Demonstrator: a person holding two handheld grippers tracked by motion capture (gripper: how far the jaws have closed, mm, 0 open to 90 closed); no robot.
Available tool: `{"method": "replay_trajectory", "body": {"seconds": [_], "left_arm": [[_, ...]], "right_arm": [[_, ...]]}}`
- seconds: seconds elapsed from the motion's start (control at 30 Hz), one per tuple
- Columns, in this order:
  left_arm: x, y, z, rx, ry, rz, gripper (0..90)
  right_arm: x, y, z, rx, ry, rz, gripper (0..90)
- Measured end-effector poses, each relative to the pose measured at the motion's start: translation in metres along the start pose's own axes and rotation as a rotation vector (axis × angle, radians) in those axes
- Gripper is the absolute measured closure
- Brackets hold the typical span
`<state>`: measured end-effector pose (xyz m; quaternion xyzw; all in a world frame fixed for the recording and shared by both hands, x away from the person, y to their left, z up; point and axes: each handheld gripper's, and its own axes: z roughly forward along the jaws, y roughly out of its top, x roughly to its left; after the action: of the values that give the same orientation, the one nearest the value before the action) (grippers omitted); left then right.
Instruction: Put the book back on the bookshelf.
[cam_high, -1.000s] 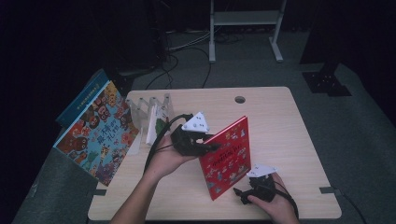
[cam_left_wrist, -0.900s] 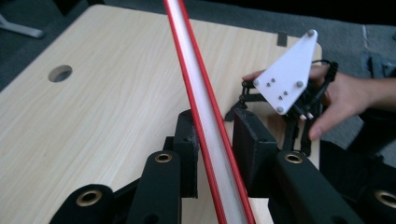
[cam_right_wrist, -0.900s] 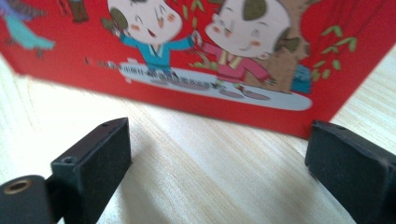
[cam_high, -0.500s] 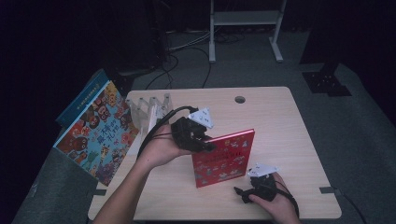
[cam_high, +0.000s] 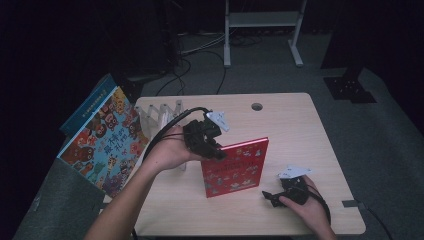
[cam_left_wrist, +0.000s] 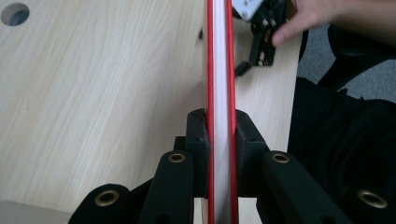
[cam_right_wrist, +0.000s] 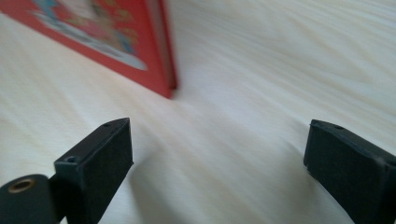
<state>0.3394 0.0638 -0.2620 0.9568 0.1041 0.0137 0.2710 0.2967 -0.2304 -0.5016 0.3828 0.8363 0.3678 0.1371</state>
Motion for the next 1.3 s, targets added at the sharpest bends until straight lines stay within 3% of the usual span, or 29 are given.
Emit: {"method": "replay_trajectory", "body": {"seconds": [0.2, 0.5, 0.67, 1.03, 1.3], "left_arm": [[0.005, -0.001, -0.003, -0.001, -0.007, -0.027, 79.3], [0.004, 0.0, -0.019, 0.009, -0.002, -0.034, 79.4], [0.005, -0.007, -0.03, 0.018, 0.014, -0.053, 79.3], [0.013, -0.036, -0.06, 0.019, 0.053, -0.117, 79.4], [0.016, -0.067, -0.09, -0.005, 0.08, -0.182, 79.4]], "right_arm": [[-0.014, -0.004, -0.003, -0.001, -0.044, 0.004, 7.2], [-0.014, -0.005, -0.002, -0.009, -0.059, -0.009, 7.0], [-0.014, -0.005, -0.002, -0.009, -0.06, -0.007, 6.7], [-0.014, -0.005, -0.002, -0.009, -0.06, -0.006, 6.8], [-0.014, -0.005, -0.002, -0.009, -0.06, -0.006, 6.8]]}}
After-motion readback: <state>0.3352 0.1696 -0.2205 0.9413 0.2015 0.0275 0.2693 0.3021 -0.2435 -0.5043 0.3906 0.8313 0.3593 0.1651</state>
